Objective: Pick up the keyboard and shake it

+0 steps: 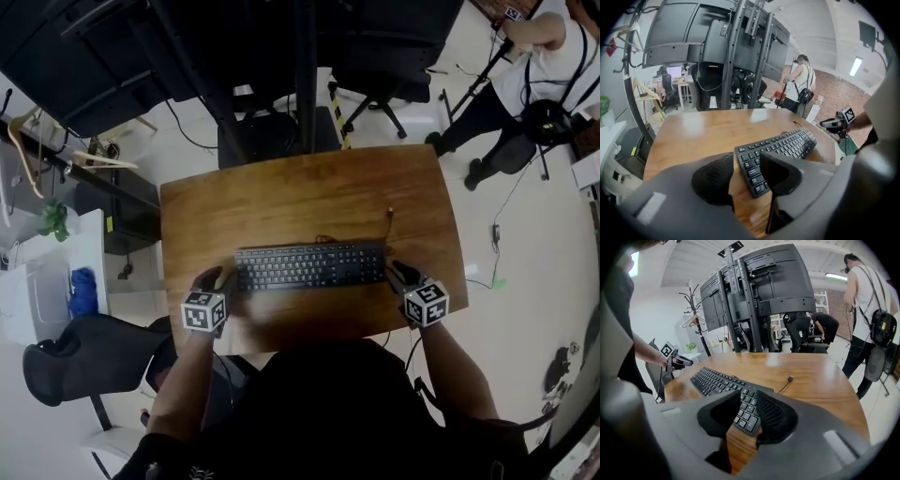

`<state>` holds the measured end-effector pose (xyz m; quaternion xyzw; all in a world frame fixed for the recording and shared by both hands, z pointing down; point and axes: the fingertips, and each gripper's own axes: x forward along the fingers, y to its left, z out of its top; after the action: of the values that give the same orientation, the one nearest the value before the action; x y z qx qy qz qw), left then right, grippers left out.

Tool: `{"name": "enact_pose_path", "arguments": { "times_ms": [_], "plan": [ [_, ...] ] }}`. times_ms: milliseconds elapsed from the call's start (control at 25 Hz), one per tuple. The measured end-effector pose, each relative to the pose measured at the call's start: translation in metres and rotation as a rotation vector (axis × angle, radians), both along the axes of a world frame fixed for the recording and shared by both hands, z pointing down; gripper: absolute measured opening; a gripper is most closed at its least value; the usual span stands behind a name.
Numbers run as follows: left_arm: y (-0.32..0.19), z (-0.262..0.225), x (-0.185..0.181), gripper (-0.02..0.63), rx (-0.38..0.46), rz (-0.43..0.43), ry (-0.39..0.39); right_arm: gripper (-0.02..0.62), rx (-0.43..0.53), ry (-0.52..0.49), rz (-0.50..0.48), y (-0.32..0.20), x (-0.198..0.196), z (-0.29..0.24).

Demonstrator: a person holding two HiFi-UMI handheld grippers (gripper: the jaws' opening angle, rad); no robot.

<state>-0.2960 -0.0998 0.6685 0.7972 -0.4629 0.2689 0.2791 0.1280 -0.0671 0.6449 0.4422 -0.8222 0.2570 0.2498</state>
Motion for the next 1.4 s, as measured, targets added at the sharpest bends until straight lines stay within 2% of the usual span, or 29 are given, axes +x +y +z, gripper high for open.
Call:
{"name": "enact_pose_path", "arguments": {
  "times_ms": [40, 80, 360, 560, 880, 1160, 1400],
  "plan": [
    [-0.001, 0.004, -0.001, 0.176, -0.012, -0.012, 0.008, 0.141, -0.02, -0.004, -0.007, 0.0, -0.002, 0.005],
    [-0.001, 0.006, -0.002, 0.181, -0.023, -0.023, 0.018, 0.155, -0.037, -0.003, -0.01, -0.001, -0.003, 0.01],
    [-0.005, 0.022, -0.007, 0.181, -0.079, -0.046, 0.046, 0.155, -0.149, 0.008, 0.009, -0.013, 0.001, 0.04],
    [-0.006, 0.028, -0.01, 0.181, -0.116, -0.053, 0.037, 0.155, -0.216, -0.006, 0.035, -0.015, 0.002, 0.06],
    [0.002, 0.05, -0.002, 0.181, -0.211, -0.02, 0.066, 0.155, -0.278, -0.028, 0.048, -0.013, 0.01, 0.068],
    [0.004, 0.057, 0.004, 0.178, -0.259, 0.017, 0.088, 0.137, -0.305, -0.121, 0.051, -0.012, 0.005, 0.069],
    [0.012, 0.057, 0.014, 0.13, -0.337, 0.082, 0.173, 0.12, -0.364, -0.235, 0.089, -0.007, 0.007, 0.072]
  ]
}}
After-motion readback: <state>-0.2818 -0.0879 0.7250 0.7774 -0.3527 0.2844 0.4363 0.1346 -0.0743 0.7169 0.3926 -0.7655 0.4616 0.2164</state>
